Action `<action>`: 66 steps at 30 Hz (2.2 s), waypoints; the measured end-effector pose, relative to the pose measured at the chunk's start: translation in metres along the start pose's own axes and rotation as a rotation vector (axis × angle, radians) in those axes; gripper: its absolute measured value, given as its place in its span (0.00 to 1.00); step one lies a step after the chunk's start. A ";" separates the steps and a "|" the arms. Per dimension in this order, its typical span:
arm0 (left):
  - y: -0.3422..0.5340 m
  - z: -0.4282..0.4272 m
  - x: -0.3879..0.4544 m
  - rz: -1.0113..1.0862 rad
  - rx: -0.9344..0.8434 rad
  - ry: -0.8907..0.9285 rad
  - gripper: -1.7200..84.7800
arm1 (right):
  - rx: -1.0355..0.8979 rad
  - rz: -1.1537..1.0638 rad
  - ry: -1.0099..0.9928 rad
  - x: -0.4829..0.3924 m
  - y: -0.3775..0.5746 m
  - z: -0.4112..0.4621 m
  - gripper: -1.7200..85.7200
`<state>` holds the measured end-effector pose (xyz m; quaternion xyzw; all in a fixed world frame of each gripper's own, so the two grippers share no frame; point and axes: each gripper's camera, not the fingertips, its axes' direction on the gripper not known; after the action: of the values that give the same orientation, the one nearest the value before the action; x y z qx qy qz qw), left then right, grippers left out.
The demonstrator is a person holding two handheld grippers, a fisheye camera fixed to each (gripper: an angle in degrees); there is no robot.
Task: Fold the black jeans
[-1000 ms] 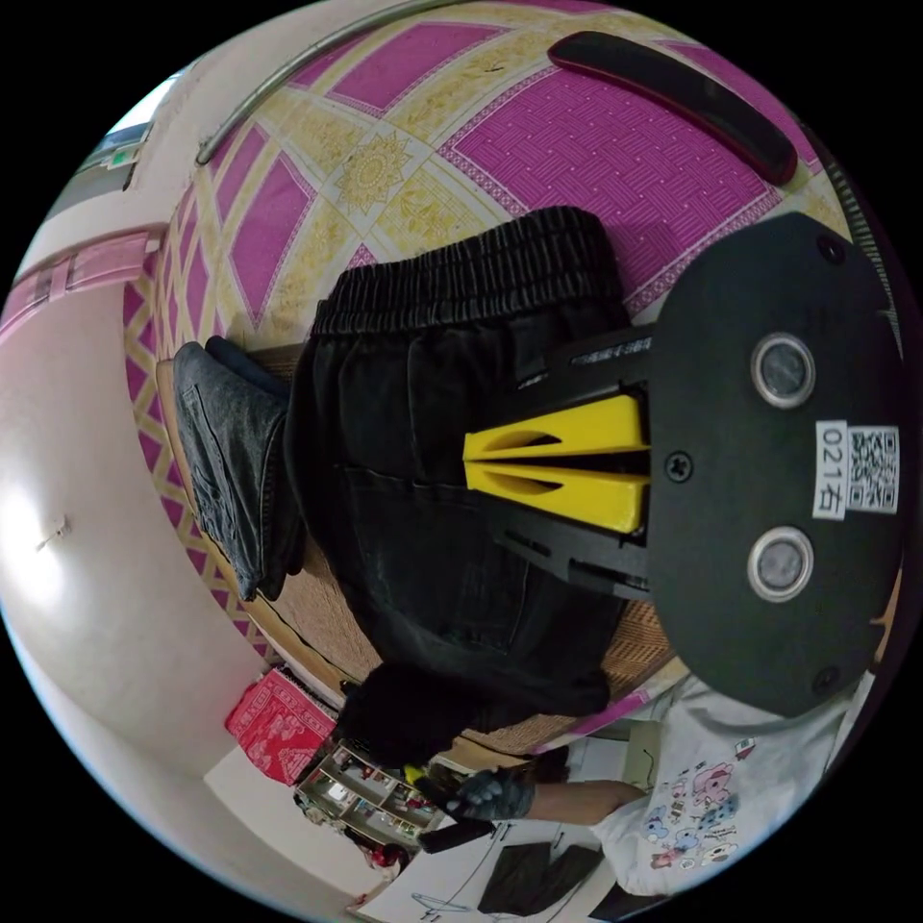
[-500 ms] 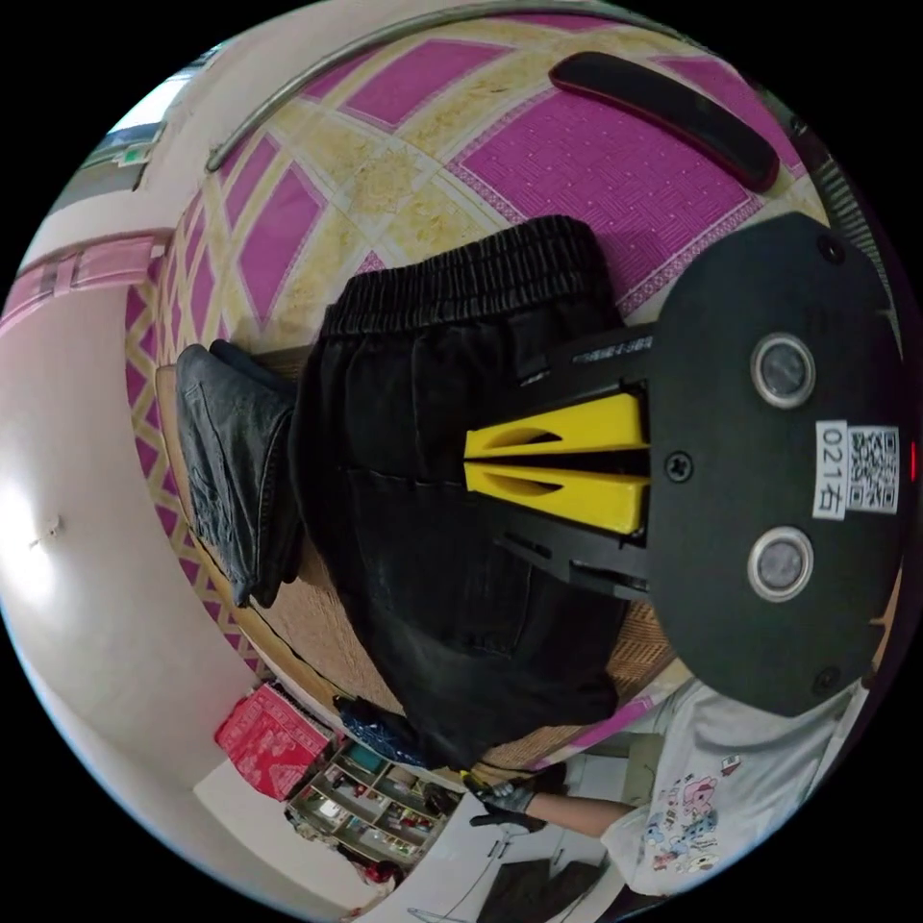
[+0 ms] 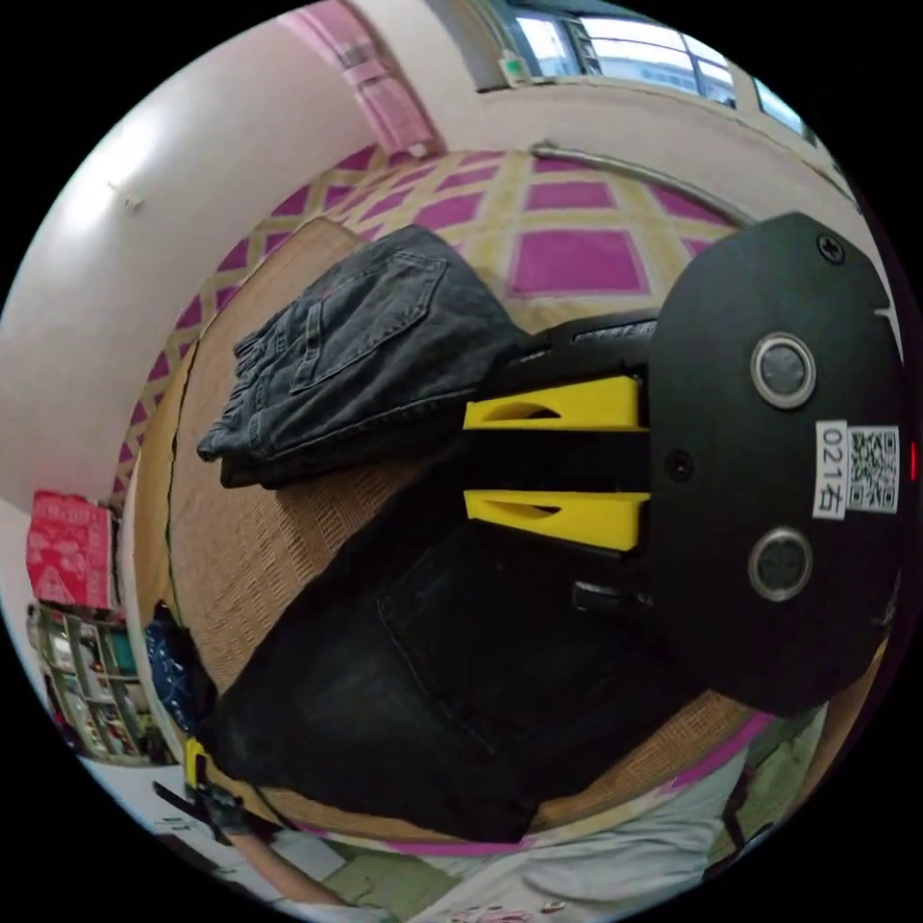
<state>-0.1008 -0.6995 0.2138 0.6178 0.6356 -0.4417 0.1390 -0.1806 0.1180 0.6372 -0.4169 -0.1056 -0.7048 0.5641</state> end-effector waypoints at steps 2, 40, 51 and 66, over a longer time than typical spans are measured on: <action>-0.017 0.019 0.007 0.099 -0.068 -0.006 0.12 | -0.046 -0.041 0.019 0.004 -0.013 0.010 0.11; 0.177 -0.213 -0.015 0.159 0.137 0.348 0.01 | 0.254 0.006 -0.518 -0.101 0.279 -0.150 0.01; 0.185 -0.239 -0.098 -0.244 0.275 0.191 0.06 | 0.199 0.031 -0.561 -0.081 0.290 -0.138 0.06; 0.071 -0.161 -0.178 -0.341 -0.086 -0.063 0.01 | 0.226 0.289 -0.419 -0.037 0.264 -0.065 0.01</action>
<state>0.0582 -0.7104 0.4067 0.4801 0.7448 -0.4506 0.1081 0.0225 0.0136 0.4850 -0.4987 -0.2374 -0.4990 0.6678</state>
